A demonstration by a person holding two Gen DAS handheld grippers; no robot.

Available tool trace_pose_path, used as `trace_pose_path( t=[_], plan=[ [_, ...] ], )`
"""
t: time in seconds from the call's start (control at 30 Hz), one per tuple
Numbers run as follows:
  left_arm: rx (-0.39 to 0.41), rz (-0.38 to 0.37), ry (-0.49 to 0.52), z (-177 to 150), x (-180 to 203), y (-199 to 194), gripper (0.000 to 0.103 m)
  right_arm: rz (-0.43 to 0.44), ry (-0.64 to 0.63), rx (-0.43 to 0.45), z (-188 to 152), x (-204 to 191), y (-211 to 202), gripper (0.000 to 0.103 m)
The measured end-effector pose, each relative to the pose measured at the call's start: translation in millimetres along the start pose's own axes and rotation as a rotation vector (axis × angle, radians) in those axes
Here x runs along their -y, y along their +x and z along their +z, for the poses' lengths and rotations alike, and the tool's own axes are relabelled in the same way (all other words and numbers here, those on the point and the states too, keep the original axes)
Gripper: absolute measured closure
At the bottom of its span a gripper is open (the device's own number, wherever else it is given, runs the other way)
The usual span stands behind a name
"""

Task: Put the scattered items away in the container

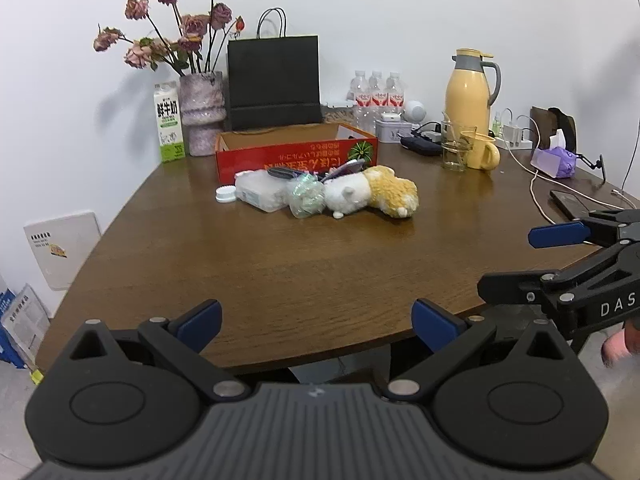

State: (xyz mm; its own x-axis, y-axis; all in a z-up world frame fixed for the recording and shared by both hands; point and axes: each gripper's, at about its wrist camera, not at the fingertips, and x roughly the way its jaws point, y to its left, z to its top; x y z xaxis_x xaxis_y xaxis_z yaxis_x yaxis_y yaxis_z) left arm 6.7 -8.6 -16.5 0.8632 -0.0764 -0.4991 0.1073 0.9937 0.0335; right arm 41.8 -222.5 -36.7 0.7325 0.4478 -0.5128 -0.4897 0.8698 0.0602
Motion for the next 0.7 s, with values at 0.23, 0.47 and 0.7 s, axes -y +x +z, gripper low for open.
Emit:
trace_pose_path(
  t=[0.23, 0.47, 0.7],
  plan=[
    [0.007, -0.006, 0.008, -0.8, 2.5, -1.1, 0.000, 0.017, -0.011, -0.009, -1.0, -3.5, 2.7, 0.000],
    [0.008, -0.004, 0.007, -1.4, 3.5, -2.5, 0.000, 0.021, -0.012, -0.018, -0.9, -4.6, 3.7, 0.000],
    [0.008, -0.001, 0.006, -1.0, 3.3, -2.1, 0.000, 0.024, -0.015, -0.024, -0.9, -5.8, 4.7, 0.000]
  ],
)
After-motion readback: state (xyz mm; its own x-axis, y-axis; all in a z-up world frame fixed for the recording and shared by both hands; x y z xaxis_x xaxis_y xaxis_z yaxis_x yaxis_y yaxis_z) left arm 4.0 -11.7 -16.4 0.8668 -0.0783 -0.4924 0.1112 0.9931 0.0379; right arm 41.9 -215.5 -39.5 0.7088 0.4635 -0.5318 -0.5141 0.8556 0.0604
